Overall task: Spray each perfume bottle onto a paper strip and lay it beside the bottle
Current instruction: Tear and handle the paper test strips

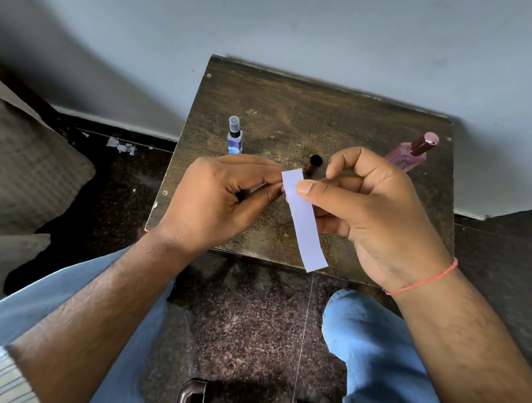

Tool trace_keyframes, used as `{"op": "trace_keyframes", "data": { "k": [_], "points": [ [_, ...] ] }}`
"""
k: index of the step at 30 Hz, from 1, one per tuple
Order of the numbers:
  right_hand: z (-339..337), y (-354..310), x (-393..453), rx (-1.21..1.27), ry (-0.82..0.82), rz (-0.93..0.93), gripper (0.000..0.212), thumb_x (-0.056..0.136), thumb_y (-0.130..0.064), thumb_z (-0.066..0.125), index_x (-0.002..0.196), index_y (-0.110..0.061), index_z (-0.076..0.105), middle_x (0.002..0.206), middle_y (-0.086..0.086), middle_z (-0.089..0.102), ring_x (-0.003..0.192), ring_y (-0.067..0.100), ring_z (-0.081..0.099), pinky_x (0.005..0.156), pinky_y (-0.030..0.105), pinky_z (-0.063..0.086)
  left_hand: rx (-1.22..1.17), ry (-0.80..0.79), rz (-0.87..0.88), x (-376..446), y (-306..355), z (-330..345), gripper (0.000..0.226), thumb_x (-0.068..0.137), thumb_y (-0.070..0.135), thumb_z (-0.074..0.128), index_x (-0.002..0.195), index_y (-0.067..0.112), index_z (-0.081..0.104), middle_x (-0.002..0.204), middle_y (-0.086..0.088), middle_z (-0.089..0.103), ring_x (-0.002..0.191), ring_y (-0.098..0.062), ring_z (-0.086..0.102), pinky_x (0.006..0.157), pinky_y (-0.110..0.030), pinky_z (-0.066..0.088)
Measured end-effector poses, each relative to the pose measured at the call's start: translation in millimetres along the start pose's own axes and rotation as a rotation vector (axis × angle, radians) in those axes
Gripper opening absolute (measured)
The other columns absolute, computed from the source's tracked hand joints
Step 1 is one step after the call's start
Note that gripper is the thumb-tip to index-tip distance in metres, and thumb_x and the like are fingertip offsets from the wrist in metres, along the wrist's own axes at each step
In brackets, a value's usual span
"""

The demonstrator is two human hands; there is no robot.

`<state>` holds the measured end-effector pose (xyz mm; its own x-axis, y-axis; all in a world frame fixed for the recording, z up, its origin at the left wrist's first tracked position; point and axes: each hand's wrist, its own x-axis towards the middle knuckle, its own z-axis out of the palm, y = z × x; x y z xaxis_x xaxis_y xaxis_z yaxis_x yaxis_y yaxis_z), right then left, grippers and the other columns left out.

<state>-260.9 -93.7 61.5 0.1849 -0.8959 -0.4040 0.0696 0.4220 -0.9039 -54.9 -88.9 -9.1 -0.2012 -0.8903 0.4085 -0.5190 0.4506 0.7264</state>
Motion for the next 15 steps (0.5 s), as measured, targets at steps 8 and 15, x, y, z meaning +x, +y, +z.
{"op": "trace_keyframes", "data": {
  "k": [8,15],
  "points": [
    [-1.9,-16.0,-15.7,0.201,0.008,0.032,0.034,0.070,-0.005,0.080,0.088,-0.022,0.056,0.087,0.024,0.075,0.072,0.032,0.078,0.050,0.027,0.058,0.109,0.109,0.059,2.3,5.0,10.1,0.020,0.103,0.018,0.070,0.107,0.006,0.085,0.111,0.009,0.075,0.095,0.006,0.070,0.087,-0.006,0.050],
    [-33.2,-26.6,-21.2,0.138,-0.005,-0.095,0.032,0.066,-0.017,0.082,0.089,-0.023,0.060,0.082,0.014,0.076,0.072,0.032,0.071,0.052,0.027,0.056,-0.189,0.018,-0.287,3.2,-1.4,22.2,0.011,0.098,0.020,0.081,0.104,0.029,0.082,0.059,0.009,0.064,0.045,-0.008,0.039,0.052,-0.019,0.032]
  ]
}}
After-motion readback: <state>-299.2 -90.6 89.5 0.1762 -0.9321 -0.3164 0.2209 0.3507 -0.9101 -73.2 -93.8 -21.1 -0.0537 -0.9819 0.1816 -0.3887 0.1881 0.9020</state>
